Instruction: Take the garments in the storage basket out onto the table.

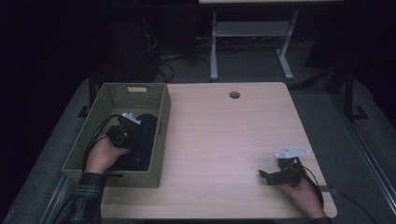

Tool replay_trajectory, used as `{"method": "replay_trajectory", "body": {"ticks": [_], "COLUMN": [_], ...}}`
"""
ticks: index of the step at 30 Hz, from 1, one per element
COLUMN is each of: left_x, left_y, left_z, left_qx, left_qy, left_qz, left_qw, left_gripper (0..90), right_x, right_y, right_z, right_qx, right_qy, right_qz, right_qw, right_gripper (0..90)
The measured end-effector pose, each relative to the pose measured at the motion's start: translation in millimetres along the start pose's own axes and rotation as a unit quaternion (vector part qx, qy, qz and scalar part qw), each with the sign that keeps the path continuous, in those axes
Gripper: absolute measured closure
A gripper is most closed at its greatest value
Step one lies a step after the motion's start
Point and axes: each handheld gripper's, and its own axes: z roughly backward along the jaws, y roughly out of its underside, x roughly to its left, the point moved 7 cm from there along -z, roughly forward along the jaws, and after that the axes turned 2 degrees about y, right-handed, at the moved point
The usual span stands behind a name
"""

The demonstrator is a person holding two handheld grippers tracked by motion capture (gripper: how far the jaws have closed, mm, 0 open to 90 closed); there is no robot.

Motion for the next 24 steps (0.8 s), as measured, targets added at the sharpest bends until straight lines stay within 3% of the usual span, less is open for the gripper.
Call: {"method": "replay_trajectory", "body": {"ticks": [24], "left_x": [4.5], "left_y": [-17.6], "left_z": [54.0], "left_qx": [-0.017], "left_qy": [-0.022], "left_qz": [-0.001], "left_qw": [0.9996], "left_gripper": [79.5], "right_x": [-0.2], "right_y": [-0.1], "right_z": [-0.1], "right_qx": [-0.001], "right_qy": [0.0], "right_qz": [0.001], "right_qw": [1.0], "right_gripper": [2.2]}}
